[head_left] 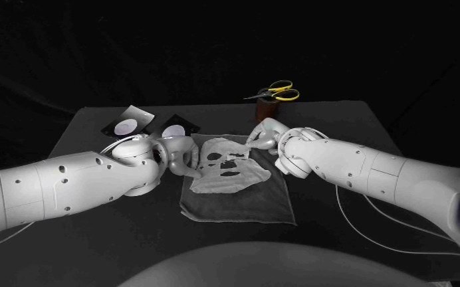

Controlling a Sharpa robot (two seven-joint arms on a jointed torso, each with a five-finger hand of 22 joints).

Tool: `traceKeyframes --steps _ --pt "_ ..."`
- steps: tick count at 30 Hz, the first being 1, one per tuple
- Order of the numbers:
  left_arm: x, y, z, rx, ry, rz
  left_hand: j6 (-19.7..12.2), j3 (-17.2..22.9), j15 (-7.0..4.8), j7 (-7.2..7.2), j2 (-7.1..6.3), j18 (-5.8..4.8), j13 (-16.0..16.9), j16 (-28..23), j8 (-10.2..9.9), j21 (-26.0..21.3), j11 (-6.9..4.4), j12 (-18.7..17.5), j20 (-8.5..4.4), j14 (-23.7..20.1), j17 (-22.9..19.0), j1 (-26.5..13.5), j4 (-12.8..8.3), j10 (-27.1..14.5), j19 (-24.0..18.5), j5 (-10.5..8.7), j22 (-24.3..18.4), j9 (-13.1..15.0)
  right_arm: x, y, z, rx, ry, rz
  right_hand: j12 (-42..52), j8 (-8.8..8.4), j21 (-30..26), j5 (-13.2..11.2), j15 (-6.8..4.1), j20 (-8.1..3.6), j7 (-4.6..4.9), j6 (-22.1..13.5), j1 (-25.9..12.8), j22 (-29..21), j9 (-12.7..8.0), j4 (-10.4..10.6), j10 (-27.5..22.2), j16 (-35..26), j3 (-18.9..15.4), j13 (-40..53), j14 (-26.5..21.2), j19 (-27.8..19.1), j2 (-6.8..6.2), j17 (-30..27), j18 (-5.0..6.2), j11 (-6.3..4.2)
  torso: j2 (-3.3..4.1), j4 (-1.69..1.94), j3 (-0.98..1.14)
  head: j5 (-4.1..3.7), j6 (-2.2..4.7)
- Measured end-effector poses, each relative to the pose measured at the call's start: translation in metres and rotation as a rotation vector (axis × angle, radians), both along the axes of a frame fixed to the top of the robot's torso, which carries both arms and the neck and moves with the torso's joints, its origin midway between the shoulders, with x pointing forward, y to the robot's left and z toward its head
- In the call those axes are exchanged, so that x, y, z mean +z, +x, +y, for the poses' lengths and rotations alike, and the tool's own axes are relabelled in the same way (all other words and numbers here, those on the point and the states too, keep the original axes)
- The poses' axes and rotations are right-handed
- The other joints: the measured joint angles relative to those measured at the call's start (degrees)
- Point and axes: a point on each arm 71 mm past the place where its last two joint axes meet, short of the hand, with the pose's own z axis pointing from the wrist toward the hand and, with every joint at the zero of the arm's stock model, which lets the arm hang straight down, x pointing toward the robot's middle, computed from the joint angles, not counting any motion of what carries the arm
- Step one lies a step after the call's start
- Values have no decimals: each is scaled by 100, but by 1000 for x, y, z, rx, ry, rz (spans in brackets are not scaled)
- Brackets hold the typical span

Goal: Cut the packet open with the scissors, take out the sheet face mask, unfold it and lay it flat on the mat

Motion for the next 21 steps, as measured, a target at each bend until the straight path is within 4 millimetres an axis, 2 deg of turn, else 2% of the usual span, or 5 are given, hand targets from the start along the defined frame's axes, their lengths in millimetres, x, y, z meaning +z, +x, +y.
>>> traceKeyframes --steps 3,15,17,18,21 --pt "0 0 0 -2 4 1 0 0 0 0 0 0 7 0 1 0 0 2 0 0 0 0 0 0 0 0 0 3 1 1 -2 -11 4 -18 41 309 20 -13 -61 -57 -65 -40 -6 1 2 -150 11 21 159 2 0 -3 1 0 -3 -51 0 3 0 -3 0" --pt "-1 -2 -2 -13 13 9 -21 0 0 -22 0 0 35 -1 1 0 -30 1 0 0 0 0 0 30 -1 0 5 9 4 4 -2 -35 13 -69 65 632 101 -22 -62 -98 -98 -149 -286 1 174 -267 10 20 539 3 1 -4 -7 -1 -3 -72 0 6 0 -9 0" --pt "-1 -2 -3 -15 15 10 -21 0 0 -22 0 0 35 -1 1 0 -30 1 0 0 0 0 0 30 -1 0 5 9 5 4 -2 -33 11 -72 -19 633 9 -20 -62 -107 -82 -313 -446 1 540 -224 9 20 528 3 1 -13 -76 -3 -7 -73 0 7 0 -3 0" --pt "-1 -2 -3 -15 15 11 -21 1 0 -22 0 0 35 -1 1 8 -30 1 0 0 0 0 0 30 -1 0 5 9 5 4 -3 -31 10 -72 -63 524 -29 -18 -62 -105 -10 -456 -599 1 631 -153 10 20 456 3 0 -16 -129 -4 -12 -69 0 6 0 -2 0" --pt "-1 -3 -3 -18 17 13 -21 1 0 -22 0 0 41 -1 1 26 -30 1 0 0 0 0 0 30 -1 0 5 15 5 3 -5 -19 3 -68 -139 158 -80 -18 68 -32 171 -788 -1009 -1 553 17 -3 20 140 1 1 -89 -320 -5 -37 107 0 3 0 -1 0"
